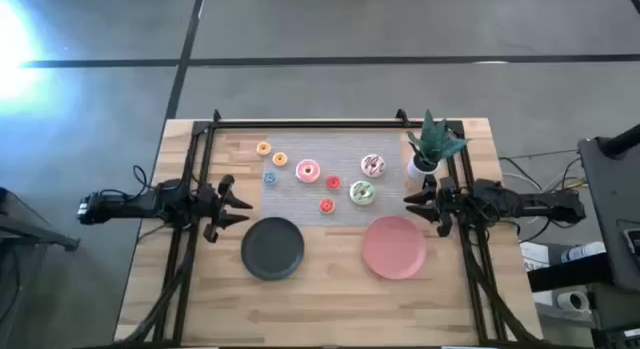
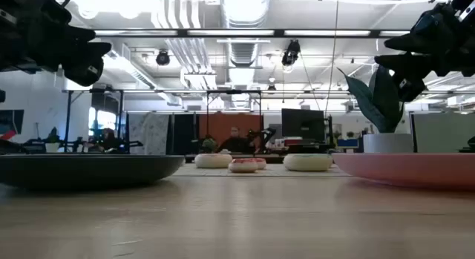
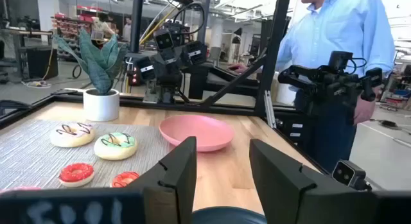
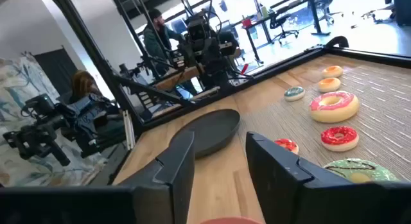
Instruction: Pick & Place donuts
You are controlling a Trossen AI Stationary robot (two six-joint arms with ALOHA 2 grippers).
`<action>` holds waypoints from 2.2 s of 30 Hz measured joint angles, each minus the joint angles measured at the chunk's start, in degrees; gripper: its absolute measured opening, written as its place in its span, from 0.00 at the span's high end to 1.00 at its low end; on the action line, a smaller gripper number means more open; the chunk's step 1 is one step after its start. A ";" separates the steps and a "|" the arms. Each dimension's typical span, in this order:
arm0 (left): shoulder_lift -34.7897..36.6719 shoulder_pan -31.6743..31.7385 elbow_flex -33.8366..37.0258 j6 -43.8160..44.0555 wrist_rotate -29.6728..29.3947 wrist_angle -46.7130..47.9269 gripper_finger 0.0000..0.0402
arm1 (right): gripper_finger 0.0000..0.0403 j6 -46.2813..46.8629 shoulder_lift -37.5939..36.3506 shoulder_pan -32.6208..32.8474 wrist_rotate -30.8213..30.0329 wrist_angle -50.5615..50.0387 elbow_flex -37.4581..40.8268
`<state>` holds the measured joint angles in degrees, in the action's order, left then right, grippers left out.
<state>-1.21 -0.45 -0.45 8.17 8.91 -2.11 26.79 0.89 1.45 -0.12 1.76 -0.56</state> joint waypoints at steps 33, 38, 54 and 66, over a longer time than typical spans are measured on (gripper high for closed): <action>0.00 -0.02 -0.01 0.00 0.00 0.00 0.70 | 0.67 0.00 0.02 0.00 0.00 0.02 0.00; -0.01 -0.01 -0.02 0.02 0.00 0.00 0.70 | 0.67 0.00 0.00 0.01 0.00 0.01 0.00; -0.02 0.00 -0.02 0.00 0.00 0.00 0.70 | 0.67 13.61 0.01 0.02 -1.60 4.80 0.00; -0.02 0.00 0.00 0.00 0.00 0.00 0.70 | 0.67 34.52 0.00 0.00 -11.00 8.58 0.00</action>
<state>-1.23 -0.45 -0.45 8.16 8.91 -2.11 61.31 0.89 1.45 -11.12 10.34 -0.56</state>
